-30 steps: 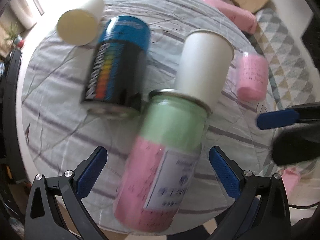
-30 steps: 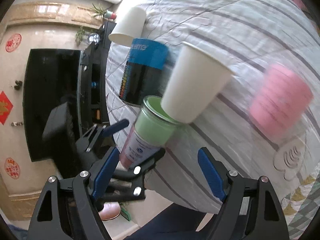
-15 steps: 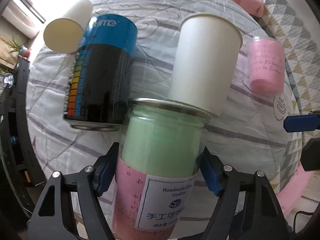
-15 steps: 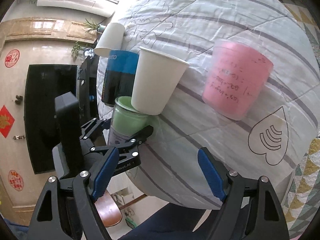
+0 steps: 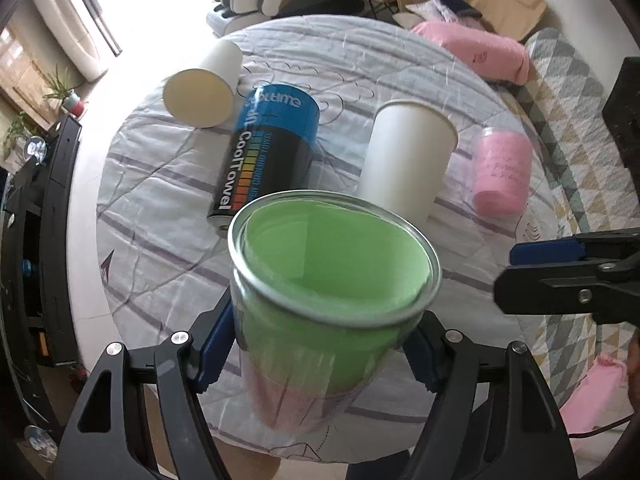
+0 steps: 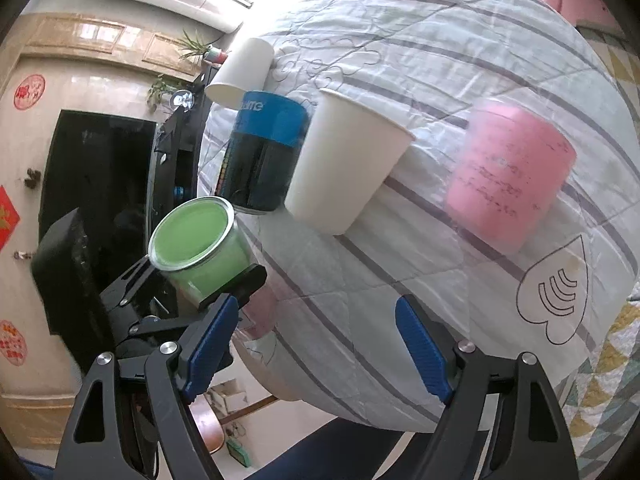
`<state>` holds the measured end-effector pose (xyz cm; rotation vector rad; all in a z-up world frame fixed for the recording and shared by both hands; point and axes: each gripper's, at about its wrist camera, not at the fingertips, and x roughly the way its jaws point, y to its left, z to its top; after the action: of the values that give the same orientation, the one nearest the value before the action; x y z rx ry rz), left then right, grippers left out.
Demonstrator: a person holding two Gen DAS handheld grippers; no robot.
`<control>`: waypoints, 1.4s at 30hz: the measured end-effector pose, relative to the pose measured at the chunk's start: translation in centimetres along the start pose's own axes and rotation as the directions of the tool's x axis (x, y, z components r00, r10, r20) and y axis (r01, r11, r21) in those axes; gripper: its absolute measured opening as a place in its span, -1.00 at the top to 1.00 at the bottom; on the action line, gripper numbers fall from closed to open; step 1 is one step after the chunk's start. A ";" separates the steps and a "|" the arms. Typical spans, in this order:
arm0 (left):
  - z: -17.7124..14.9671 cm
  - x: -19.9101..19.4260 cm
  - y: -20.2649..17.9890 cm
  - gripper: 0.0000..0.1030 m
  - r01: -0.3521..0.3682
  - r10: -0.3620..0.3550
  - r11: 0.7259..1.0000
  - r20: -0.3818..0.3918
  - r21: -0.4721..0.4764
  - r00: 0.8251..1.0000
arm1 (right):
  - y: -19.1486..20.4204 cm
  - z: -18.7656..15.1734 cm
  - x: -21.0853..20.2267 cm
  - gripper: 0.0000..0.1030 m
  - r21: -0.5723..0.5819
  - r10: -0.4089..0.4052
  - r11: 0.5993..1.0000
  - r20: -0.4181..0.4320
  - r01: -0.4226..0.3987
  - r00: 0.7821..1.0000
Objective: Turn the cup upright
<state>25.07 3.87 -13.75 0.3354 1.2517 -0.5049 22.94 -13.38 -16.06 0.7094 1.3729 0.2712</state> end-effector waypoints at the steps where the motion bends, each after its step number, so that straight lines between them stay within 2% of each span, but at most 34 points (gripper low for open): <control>1: -0.2 -0.3 0.4 -0.44 0.003 -0.003 1.000 0.009 -0.007 1.000 | 0.2 -0.1 0.1 -0.59 -0.008 -0.002 1.000 0.000 0.002 1.000; 10: -1.3 -1.6 0.3 -0.43 0.040 -0.030 0.994 0.104 -0.099 0.994 | 0.5 -1.0 0.6 -0.60 -0.034 -0.020 0.999 -0.010 0.019 1.000; 15: -1.9 -1.8 -0.2 -0.42 0.085 -0.053 0.983 0.190 -0.164 0.980 | 0.5 -1.5 0.0 -0.59 -0.069 -0.055 0.996 0.010 0.056 0.998; 20: -1.9 -1.8 -1.8 -0.42 0.127 -0.073 0.974 0.271 -0.187 0.960 | -0.5 -2.1 -0.9 -0.60 -0.089 -0.082 0.992 0.031 0.084 0.996; 27: -2.8 -0.5 -2.3 -0.44 0.106 -0.038 0.964 0.267 -0.244 0.963 | -1.9 -3.0 -1.2 -0.60 -0.097 -0.086 0.991 0.031 0.089 0.996; 30: -2.9 -0.3 -2.4 -0.57 0.084 -0.014 0.959 0.251 -0.270 0.968 | -1.8 -3.4 -1.2 -0.60 -0.116 -0.087 0.989 0.033 0.090 0.996; 35: -3.6 -1.3 -2.8 -0.66 0.054 0.025 0.957 0.267 -0.285 0.963 | -1.3 -4.0 -1.7 -0.60 -0.155 -0.110 0.981 0.054 0.117 0.992; 42: -4.9 -2.7 -3.3 -0.68 0.032 0.055 0.952 0.272 -0.305 0.961 | -1.3 -4.8 -2.5 -0.60 -0.170 -0.091 0.980 0.056 0.099 0.994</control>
<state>18.65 4.02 -12.52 0.0056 1.0329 -0.3257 17.52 -14.38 -15.00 0.5021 1.3156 0.2916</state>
